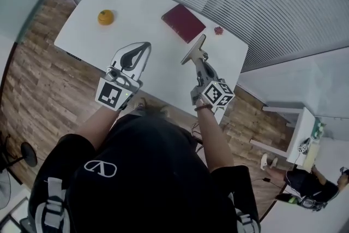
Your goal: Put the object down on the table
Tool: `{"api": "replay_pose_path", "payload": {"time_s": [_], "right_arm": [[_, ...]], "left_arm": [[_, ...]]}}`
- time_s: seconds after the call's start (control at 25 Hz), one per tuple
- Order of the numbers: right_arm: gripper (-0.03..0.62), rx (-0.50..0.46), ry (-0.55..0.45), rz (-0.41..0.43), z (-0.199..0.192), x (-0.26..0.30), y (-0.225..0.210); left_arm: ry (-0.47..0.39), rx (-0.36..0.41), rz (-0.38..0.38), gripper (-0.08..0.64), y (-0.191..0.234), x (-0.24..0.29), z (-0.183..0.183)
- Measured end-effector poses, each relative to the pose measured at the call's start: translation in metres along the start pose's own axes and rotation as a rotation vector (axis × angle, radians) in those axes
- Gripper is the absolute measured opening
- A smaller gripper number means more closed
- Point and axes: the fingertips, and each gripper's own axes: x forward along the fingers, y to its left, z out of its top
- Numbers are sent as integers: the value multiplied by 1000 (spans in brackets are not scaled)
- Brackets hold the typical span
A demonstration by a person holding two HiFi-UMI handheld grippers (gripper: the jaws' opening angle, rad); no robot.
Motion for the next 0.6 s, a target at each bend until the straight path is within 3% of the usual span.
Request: {"api": "replay_pose_path", "payload": {"time_s": [0.16, 0.44, 0.6], "right_arm": [[6, 249, 165, 43, -58, 30, -37], [8, 521, 373, 95, -135, 64, -61], [8, 665, 476, 82, -168, 74, -74]], "left_arm": [[5, 5, 22, 5, 3, -4, 0], [-15, 21, 51, 5, 7, -5, 9], [-13, 28, 63, 5, 9, -4, 9]]}}
